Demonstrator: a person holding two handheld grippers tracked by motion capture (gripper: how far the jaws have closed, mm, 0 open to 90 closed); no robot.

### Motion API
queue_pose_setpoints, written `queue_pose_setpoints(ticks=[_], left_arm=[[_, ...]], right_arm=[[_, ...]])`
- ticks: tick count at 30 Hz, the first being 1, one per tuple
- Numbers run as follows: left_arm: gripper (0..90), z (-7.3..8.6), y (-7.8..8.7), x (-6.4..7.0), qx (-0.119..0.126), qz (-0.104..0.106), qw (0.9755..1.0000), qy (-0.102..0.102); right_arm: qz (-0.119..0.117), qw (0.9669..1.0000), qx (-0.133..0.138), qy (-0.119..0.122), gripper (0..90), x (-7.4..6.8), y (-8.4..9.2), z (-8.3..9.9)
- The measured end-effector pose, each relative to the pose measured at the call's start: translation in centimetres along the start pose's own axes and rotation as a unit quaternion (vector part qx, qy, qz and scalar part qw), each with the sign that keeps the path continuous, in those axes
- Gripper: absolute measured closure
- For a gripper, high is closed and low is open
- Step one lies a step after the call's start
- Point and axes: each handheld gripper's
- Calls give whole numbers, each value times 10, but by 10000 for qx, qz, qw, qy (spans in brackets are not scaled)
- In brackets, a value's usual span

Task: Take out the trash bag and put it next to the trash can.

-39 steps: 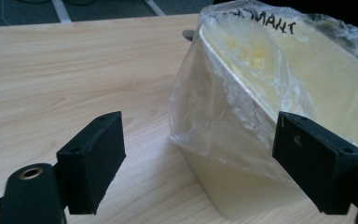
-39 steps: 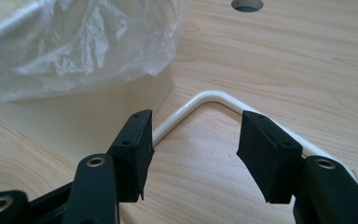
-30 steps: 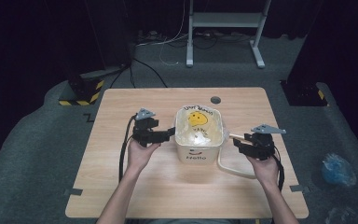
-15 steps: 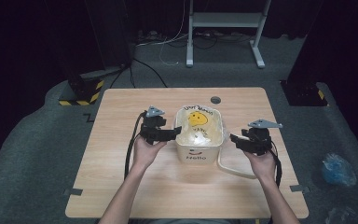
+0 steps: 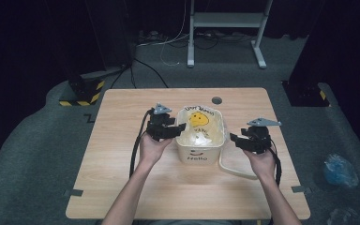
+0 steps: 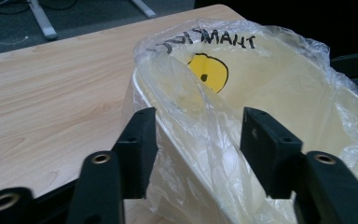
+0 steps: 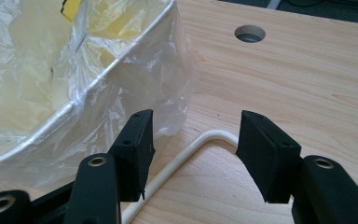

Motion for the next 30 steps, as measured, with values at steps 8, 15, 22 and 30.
queue_pose_setpoints(ticks=[8, 15, 22, 30], left_arm=[[661, -3, -4, 0, -136, -116, 9998, -95], [753, -7, -5, 7, -153, -339, 9987, -335], [868, -10, -7, 10, -164, -347, 9983, -448], [891, -11, -9, 9, -60, -93, 9995, -308]], right_arm=[[-21, 10000, -6, -45, 462, 2, 0, -1], [-28, 10000, 10, -34, 462, 1, 3, -5], [-52, 9999, 111, 5, 463, -1, 10, -13], [-190, 9995, 239, -20, 458, -4, 14, -21]])
Point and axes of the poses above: each handheld gripper's, and its own axes: y roughly backward along the jaws, z roughly out of its underside, x roughly to its right, and after that the axes turned 1 degree about z, right-handed
